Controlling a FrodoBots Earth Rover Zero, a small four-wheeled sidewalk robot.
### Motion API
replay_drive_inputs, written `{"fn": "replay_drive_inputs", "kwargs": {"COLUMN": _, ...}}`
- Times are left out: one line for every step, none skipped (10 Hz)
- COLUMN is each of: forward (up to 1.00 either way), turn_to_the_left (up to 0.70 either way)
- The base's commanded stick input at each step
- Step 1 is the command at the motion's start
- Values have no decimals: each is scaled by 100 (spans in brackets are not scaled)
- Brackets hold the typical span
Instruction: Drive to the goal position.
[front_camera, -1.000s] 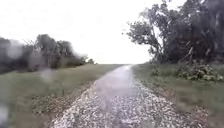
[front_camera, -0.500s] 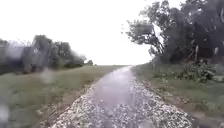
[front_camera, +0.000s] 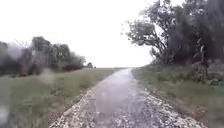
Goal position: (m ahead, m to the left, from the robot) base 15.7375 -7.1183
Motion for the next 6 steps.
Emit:
{"fn": "replay_drive_inputs", "kwargs": {"forward": 70, "turn_to_the_left": 0}}
{"fn": "replay_drive_inputs", "kwargs": {"forward": 70, "turn_to_the_left": 0}}
{"fn": "replay_drive_inputs", "kwargs": {"forward": 70, "turn_to_the_left": 0}}
{"fn": "replay_drive_inputs", "kwargs": {"forward": 70, "turn_to_the_left": 0}}
{"fn": "replay_drive_inputs", "kwargs": {"forward": 70, "turn_to_the_left": 0}}
{"fn": "replay_drive_inputs", "kwargs": {"forward": 70, "turn_to_the_left": 0}}
